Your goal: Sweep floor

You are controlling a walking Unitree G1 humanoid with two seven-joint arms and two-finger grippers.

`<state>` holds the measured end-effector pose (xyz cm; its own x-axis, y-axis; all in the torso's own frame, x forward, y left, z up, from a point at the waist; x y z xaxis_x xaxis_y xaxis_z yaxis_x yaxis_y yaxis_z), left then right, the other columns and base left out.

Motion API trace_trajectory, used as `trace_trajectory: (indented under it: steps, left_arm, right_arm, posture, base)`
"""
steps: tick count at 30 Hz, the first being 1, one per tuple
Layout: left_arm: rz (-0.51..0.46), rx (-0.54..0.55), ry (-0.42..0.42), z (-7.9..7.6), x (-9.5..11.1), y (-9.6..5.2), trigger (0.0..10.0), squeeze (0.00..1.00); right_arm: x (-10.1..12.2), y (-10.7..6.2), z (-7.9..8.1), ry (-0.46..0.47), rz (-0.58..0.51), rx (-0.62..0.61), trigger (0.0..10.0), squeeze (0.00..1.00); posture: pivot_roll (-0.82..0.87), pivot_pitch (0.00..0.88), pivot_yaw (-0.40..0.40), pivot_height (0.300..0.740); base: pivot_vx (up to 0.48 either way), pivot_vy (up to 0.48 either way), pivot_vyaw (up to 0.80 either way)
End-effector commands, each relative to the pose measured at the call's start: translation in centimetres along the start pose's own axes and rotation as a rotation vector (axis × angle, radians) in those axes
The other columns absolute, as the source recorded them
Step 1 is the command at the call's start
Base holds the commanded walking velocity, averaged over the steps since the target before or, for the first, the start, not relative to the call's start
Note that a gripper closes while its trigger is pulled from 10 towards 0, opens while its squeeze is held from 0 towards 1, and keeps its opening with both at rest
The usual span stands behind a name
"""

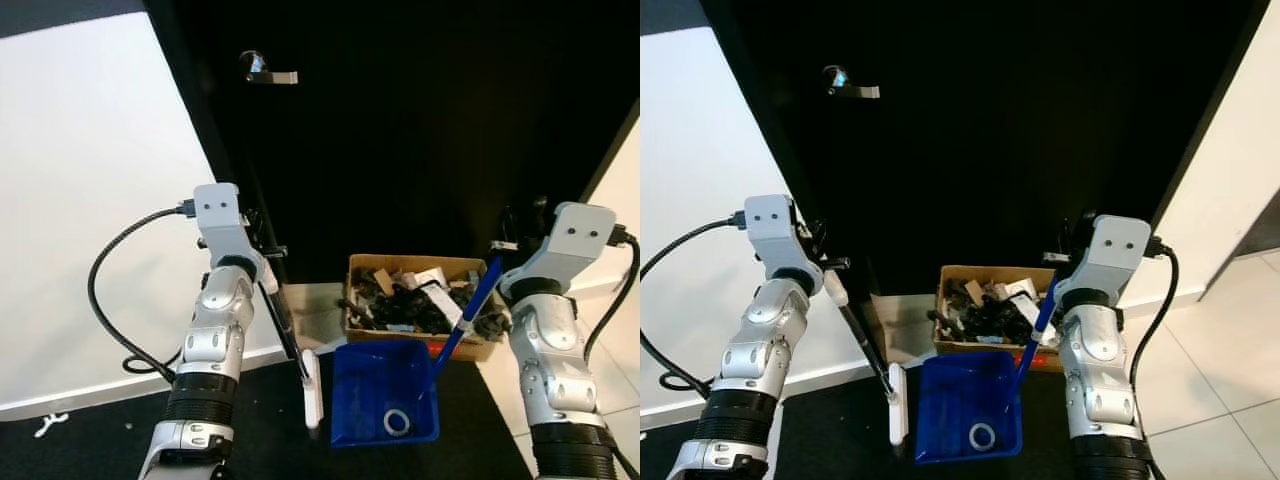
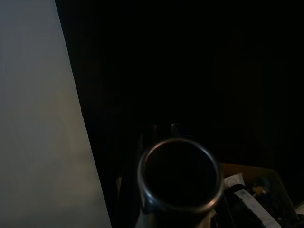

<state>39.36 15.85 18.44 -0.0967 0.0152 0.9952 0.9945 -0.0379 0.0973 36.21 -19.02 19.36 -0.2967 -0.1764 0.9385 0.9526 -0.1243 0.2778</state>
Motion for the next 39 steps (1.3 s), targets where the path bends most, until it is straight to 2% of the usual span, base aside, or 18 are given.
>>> trace_trajectory:
  steps: [1,3,9,13,20,25,29,30,35,39]
  left_arm:
    - [-0.006,0.009,0.038,0.8,0.6,0.2,10.0,0.0]
    - [0.0,0.012,0.037,0.9,0.5,0.2,10.0,0.0]
    - [0.003,0.015,0.037,1.1,0.5,0.1,10.0,0.0]
    - [0.007,0.022,0.041,1.4,0.4,0.1,10.0,0.0]
    - [0.022,0.02,0.051,1.5,0.1,0.3,10.0,0.0]
    - [0.025,0.016,0.052,1.4,0.0,0.3,10.0,0.0]
    - [0.033,0.005,0.057,1.2,-0.1,0.3,10.0,0.0]
    - [0.033,0.005,0.057,1.2,-0.1,0.3,10.0,0.0]
    - [0.034,0.002,0.063,1.3,-0.1,0.3,10.0,0.0]
    - [0.035,0.004,0.067,1.4,-0.1,0.3,10.0,0.0]
  right_arm:
    - [0.3,0.1,0.7,0.009,-0.03,0.013,10.0,0.0]
    - [0.2,0.1,1.0,0.011,-0.029,0.021,10.0,0.0]
    - [0.7,0.2,0.5,0.01,-0.045,0.007,10.0,0.0]
    - [2.2,0.5,0.2,0.006,-0.084,0.003,10.0,0.0]
    - [6.2,0.7,-0.4,-0.021,-0.164,0.055,10.0,0.0]
    - [7.2,0.7,-0.5,-0.017,-0.185,0.066,10.0,0.0]
    - [10.6,1.0,-0.8,0.017,-0.263,0.073,10.0,0.0]
    - [10.6,1.0,-0.8,0.017,-0.263,0.073,10.0,0.0]
    - [13.4,1.4,-1.6,0.049,-0.333,0.049,10.0,0.0]
    - [14.6,1.9,-2.7,0.003,-0.382,0.008,10.0,0.0]
  posture:
    - [-0.14,0.1,0.148,0.74]
    - [-0.13,0.096,0.15,0.74]
    - [-0.12,0.091,0.147,0.74]
    - [-0.12,0.089,0.149,0.74]
    - [-0.13,0.095,0.157,0.74]
    - [-0.13,0.099,0.161,0.74]
    - [-0.13,0.102,0.166,0.74]
    - [-0.13,0.102,0.166,0.74]
    - [-0.12,0.105,0.167,0.74]
    - [-0.11,0.108,0.169,0.74]
  base:
    - [0.0,0.0,0.0]
    - [0.0,0.0,0.0]
    - [0.0,0.0,0.0]
    - [0.0,0.0,0.0]
    - [0.0,0.0,0.0]
    - [0.0,0.0,0.0]
    - [0.0,0.0,0.0]
    - [0.0,0.0,0.0]
    - [0.0,0.0,0.0]
    - [0.0,0.0,0.0]
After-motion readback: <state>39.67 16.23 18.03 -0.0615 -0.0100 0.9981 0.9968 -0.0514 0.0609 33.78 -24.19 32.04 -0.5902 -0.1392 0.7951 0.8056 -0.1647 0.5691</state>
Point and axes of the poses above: a point about 5 cm out from each wrist's last joint towards the gripper, its own y axis pointing out of the wrist towards the gripper, its own x axis along the axis of the wrist's last joint, z = x × y, the point moved 4 cm from there along y, pointing out of the wrist towards the gripper, and after that the axes turned 6 degrees about y, right-handed, at the moved point
